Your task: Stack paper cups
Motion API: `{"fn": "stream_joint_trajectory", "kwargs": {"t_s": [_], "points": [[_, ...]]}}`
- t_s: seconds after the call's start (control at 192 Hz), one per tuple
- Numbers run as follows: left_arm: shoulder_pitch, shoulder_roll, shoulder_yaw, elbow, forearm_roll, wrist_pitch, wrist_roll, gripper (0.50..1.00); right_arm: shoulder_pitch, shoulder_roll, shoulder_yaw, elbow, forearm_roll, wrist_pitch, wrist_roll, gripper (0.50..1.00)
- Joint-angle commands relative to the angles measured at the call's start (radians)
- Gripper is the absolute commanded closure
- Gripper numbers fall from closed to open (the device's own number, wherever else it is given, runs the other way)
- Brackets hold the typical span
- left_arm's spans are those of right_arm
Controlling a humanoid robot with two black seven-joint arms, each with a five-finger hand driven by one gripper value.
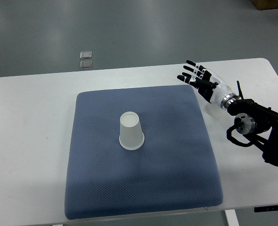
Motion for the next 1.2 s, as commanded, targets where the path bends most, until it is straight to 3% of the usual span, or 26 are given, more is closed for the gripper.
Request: {"fn": "stream_joint_trajectory", "kwargs": {"t_s": [0.0,0.983,1.196], "points": [[0.007,0.0,0.0,-0.002,0.0,-0.003,0.003,0.5,-0.001,0.0,0.0,-0.001,0.0,0.0,0.0,0.585],[0.013,0.0,-0.001,0.004,0.0,0.0,0.003,0.5,-0.004,-0.002,0.003,-0.001,0.0,0.006,0.003,0.585],[0.013,0.0,-0.001,0.004,0.0,0.0,0.003,0.5,-0.001,0.0,0.003,0.0,0.0,0.005,0.052,0.585]]}}
